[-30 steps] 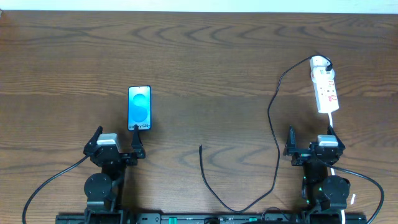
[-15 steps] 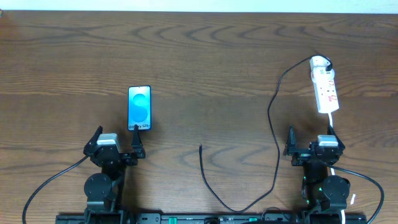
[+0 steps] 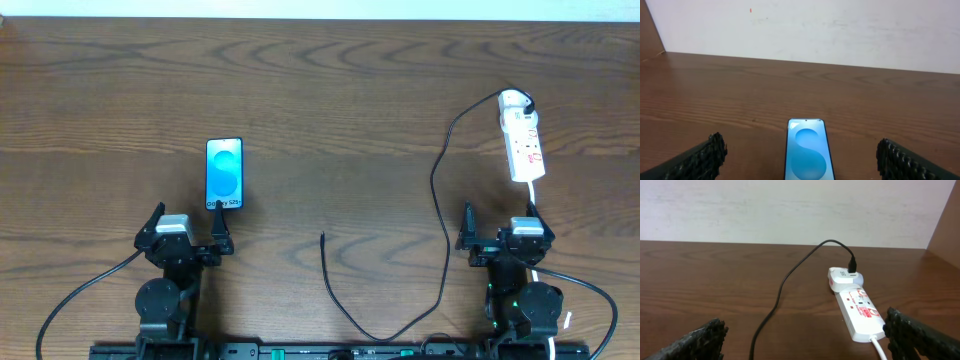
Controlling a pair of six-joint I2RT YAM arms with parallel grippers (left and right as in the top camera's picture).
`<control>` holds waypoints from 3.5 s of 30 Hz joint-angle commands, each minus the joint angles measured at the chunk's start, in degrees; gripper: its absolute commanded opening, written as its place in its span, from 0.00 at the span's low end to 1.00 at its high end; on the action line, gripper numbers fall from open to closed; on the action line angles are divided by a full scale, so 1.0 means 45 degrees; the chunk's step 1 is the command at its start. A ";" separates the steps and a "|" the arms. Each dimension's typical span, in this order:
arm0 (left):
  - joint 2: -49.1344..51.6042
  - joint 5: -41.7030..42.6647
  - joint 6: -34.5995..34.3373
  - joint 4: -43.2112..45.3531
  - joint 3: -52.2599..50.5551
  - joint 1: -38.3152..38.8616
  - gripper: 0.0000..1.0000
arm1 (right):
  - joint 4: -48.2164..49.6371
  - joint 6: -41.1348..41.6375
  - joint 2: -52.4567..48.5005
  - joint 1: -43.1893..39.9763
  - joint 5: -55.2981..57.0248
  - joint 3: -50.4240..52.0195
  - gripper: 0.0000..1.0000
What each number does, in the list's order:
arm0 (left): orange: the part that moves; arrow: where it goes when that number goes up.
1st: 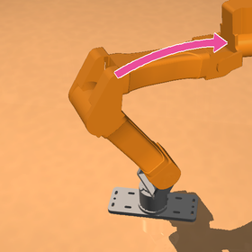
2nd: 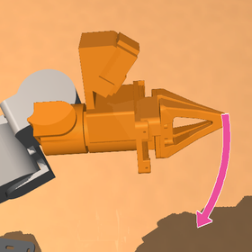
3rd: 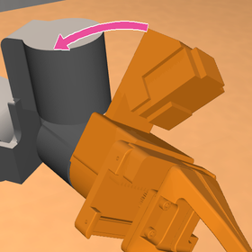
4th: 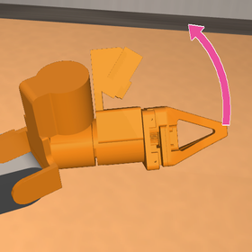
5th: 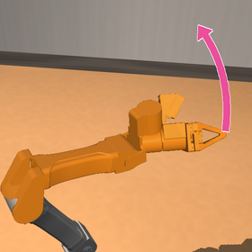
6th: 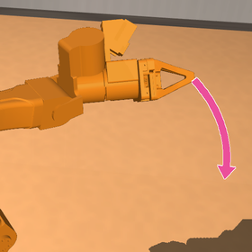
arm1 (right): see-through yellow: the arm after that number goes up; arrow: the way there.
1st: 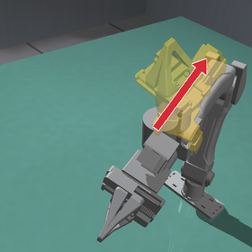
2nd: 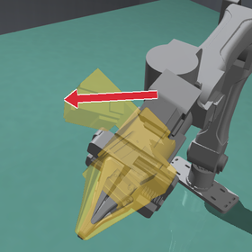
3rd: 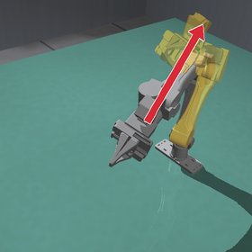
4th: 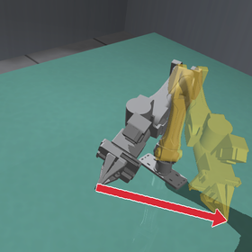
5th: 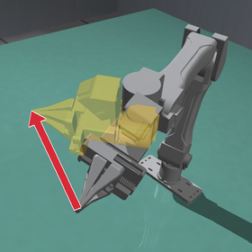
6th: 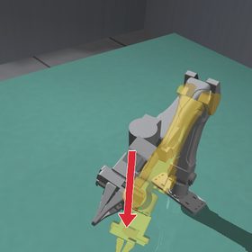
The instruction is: Plug charger to phone and switch on socket
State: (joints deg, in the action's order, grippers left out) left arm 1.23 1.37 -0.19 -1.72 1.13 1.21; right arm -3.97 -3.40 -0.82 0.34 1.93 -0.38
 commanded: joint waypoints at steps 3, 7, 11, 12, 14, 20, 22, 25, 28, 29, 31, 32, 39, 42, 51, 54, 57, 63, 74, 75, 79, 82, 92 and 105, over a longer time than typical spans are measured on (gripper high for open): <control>0.0029 -0.0204 -0.0112 -0.0520 -0.0199 -0.0063 0.98 | -0.0039 -0.0112 0.0097 0.0107 0.0063 0.0015 0.99; 0.0029 -0.0204 -0.0112 -0.0520 -0.0199 -0.0063 0.98 | -0.0039 -0.0112 0.0097 0.0107 0.0063 0.0015 0.99; 0.0029 -0.0204 -0.0112 -0.0461 -0.0199 -0.0063 0.98 | -0.0039 -0.0112 0.0097 0.0107 0.0063 0.0015 0.99; 0.0029 -0.0204 -0.0112 -0.0355 -0.0194 -0.0063 0.98 | -0.0039 -0.0112 0.0097 0.0107 0.0063 0.0015 0.99; 0.0029 -0.0204 -0.0112 -0.0063 -0.0175 -0.0063 0.98 | -0.0039 -0.0117 0.0097 0.0107 0.0063 0.0015 0.99; 0.0029 -0.0199 -0.0321 0.0053 -0.0078 -0.0063 0.98 | -0.0039 -0.0117 0.0097 0.0107 0.0063 0.0015 0.99; 0.0029 -0.0092 -0.0476 0.0049 -0.0063 -0.0063 0.98 | -0.0039 -0.0112 0.0097 0.0107 0.0063 0.0015 0.99; 0.0029 -0.0068 -0.0656 0.0049 -0.0019 -0.0063 0.98 | -0.0039 -0.0117 0.0097 0.0107 0.0063 0.0015 0.99; 0.0029 -0.0068 -0.0651 0.0049 0.0053 -0.0063 0.98 | -0.0039 -0.0117 0.0097 0.0107 0.0063 0.0015 0.99; 0.0029 -0.0068 -0.0651 0.0049 0.0092 -0.0063 0.98 | -0.0039 -0.0112 0.0097 0.0107 0.0063 0.0015 0.99; 0.0029 -0.0068 -0.0651 0.0053 0.0204 -0.0063 0.98 | -0.0039 -0.0117 0.0097 0.0107 0.0063 0.0015 0.99; 0.0029 -0.0068 -0.0651 0.0049 0.0262 -0.0063 0.98 | -0.0039 -0.0117 0.0097 0.0107 0.0063 0.0015 0.99; 0.0029 -0.0068 -0.0651 -0.0277 0.0651 -0.0063 0.98 | -0.0039 -0.0117 0.0097 0.0107 0.0063 0.0015 0.99; 0.0029 -0.0068 -0.0651 -0.0967 0.1015 -0.0063 0.98 | -0.0039 -0.0112 0.0097 0.0107 0.0063 0.0015 0.99; 0.0029 -0.0068 -0.0651 -0.1394 0.1763 -0.0063 0.98 | -0.0039 -0.0117 0.0097 0.0107 0.0063 0.0015 0.99; 0.0029 -0.0073 -0.0646 -0.1549 0.2103 -0.0063 0.98 | -0.0039 -0.0117 0.0097 0.0107 0.0063 0.0015 0.99; 0.0039 -0.0073 -0.0646 -0.1613 0.2443 -0.0063 0.98 | -0.0039 -0.0117 0.0097 0.0107 0.0063 0.0015 0.99; 0.0811 -0.0068 -0.0636 -0.1627 0.3245 -0.0063 0.98 | -0.0039 -0.0117 0.0097 0.0107 0.0063 0.0015 0.99; 0.4915 -0.0058 -0.0631 -0.2025 0.5659 -0.0063 0.98 | -0.0039 -0.0117 0.0097 0.0107 0.0063 0.0015 0.99; 0.5304 -0.0058 -0.0631 -0.2089 0.5872 -0.0063 0.98 | -0.0039 -0.0112 0.0097 0.0107 0.0063 0.0015 0.99; 0.6679 -0.0058 -0.0627 -0.2448 0.6669 -0.0058 0.98 | -0.0039 -0.0117 0.0097 0.0107 0.0063 0.0015 0.99; 0.7563 -0.0049 -0.0413 -0.3157 0.7422 -0.0058 0.98 | -0.0039 -0.0112 0.0097 0.0107 0.0063 0.0015 0.99; 1.0049 -0.0063 0.0136 -0.5498 1.0409 -0.0063 0.98 | -0.0039 -0.0117 0.0097 0.0107 0.0063 0.0015 0.99; 1.3483 -0.0073 0.0131 -0.8422 1.3954 -0.0063 0.98 | -0.0039 -0.0117 0.0097 0.0107 0.0063 0.0015 0.99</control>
State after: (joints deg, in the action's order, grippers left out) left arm 59.40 1.34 -0.14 -38.13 60.84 1.21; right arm -3.97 -3.40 -0.84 0.34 1.96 -0.38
